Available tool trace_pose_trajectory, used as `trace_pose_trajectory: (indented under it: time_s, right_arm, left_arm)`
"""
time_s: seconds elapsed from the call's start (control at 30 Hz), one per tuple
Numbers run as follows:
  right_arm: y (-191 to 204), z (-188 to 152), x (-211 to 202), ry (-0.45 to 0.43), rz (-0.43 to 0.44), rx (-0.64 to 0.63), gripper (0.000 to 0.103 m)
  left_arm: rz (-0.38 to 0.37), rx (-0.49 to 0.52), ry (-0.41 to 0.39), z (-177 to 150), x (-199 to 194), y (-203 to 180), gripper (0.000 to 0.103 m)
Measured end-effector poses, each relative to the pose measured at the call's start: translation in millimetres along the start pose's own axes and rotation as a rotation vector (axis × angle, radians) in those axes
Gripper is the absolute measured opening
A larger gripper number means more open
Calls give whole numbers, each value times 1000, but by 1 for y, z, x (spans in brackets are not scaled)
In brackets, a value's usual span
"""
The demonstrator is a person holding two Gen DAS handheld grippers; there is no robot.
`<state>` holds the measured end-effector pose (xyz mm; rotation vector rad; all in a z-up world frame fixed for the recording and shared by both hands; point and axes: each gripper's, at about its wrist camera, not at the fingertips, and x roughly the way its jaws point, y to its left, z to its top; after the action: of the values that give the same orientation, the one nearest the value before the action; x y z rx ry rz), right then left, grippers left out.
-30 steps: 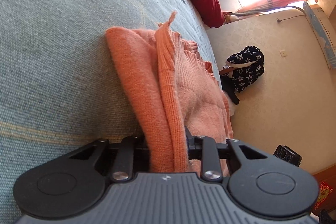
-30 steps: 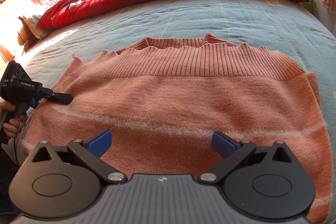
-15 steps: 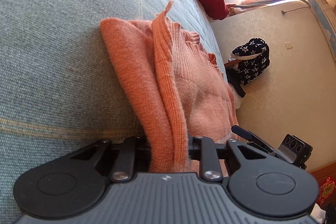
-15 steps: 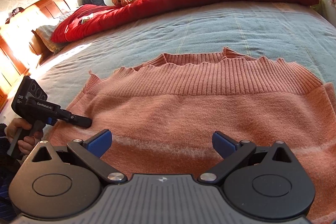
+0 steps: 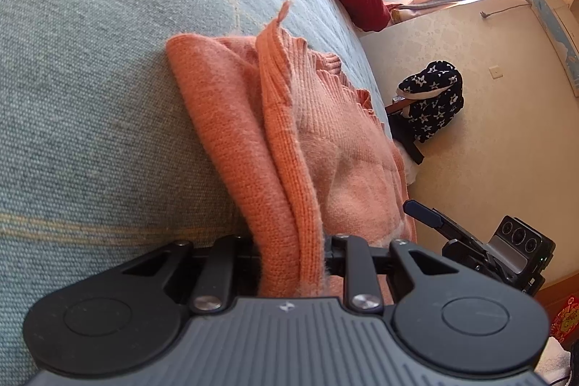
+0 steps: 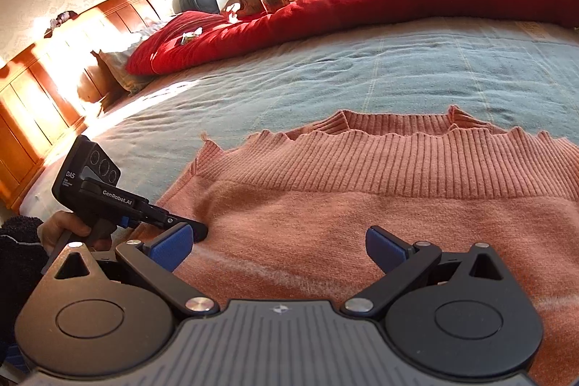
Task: Fold clothes
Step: 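Lift the gripped side edge with the left gripper, then fold the side edge over the sweater body with the left gripper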
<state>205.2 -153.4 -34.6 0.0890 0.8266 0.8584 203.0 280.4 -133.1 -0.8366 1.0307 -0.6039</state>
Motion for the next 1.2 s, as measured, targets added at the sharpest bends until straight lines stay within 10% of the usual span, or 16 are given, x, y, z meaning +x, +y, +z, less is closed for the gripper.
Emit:
trace_pose_trajectory:
  time_s: [0.53, 1.2]
  right_arm:
    - [-6, 15, 45, -3, -118, -3, 103]
    - [-33, -11, -42, -136, -126, 60, 103]
  left_arm:
    - [11, 3, -15, 2, 2, -7, 24]
    - [94, 105, -121, -3, -15, -112, 18]
